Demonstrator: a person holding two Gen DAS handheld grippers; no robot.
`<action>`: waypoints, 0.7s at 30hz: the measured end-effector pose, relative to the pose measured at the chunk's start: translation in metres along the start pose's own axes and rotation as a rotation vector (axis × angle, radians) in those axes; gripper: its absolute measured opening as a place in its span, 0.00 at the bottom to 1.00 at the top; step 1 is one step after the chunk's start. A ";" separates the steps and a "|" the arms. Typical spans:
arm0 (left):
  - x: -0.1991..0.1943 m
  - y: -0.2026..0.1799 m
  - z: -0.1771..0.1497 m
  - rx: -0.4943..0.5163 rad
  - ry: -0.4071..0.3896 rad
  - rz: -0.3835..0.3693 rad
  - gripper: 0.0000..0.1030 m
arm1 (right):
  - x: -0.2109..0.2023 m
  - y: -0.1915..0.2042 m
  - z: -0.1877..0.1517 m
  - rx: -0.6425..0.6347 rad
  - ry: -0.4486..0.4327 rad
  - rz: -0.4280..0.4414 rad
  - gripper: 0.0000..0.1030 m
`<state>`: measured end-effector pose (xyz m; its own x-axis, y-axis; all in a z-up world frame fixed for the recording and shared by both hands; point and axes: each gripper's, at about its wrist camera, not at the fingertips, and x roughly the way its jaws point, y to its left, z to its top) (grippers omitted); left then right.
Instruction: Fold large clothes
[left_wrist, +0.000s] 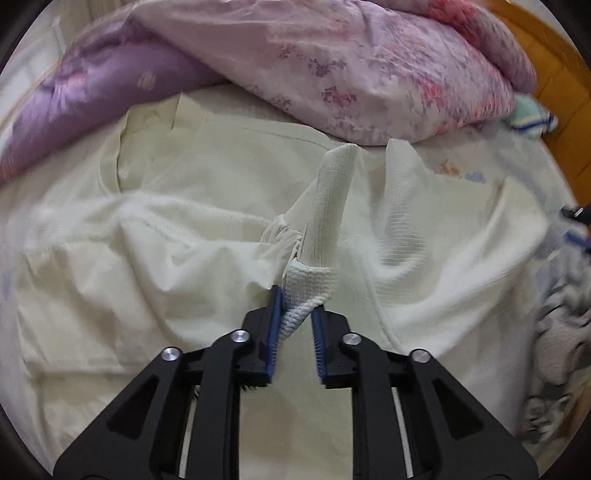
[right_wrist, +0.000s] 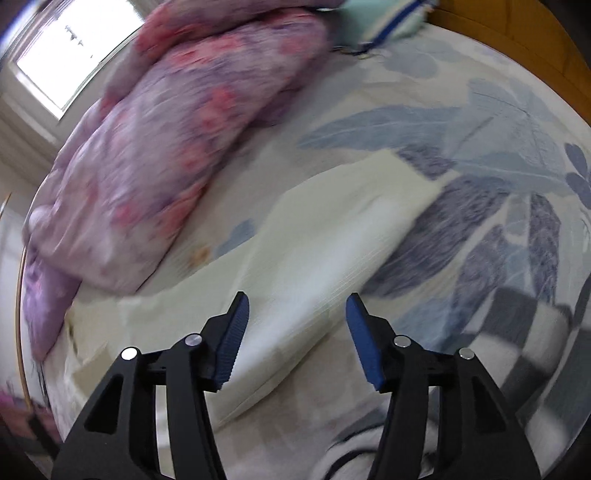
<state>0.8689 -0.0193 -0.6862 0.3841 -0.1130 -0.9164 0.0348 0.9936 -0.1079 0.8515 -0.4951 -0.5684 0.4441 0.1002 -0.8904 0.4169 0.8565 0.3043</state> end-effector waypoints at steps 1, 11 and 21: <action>-0.007 0.008 -0.002 -0.030 -0.003 -0.004 0.18 | 0.008 -0.010 0.007 0.038 0.028 -0.006 0.56; -0.034 0.001 0.002 -0.030 -0.156 0.033 0.89 | 0.049 -0.084 0.020 0.337 0.170 0.008 0.57; 0.025 0.050 -0.011 -0.272 0.036 0.000 0.87 | 0.080 -0.108 0.020 0.495 0.122 0.260 0.55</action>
<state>0.8697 0.0272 -0.7187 0.3506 -0.1180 -0.9291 -0.2164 0.9550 -0.2030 0.8575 -0.5898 -0.6655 0.4993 0.3585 -0.7888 0.6410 0.4597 0.6147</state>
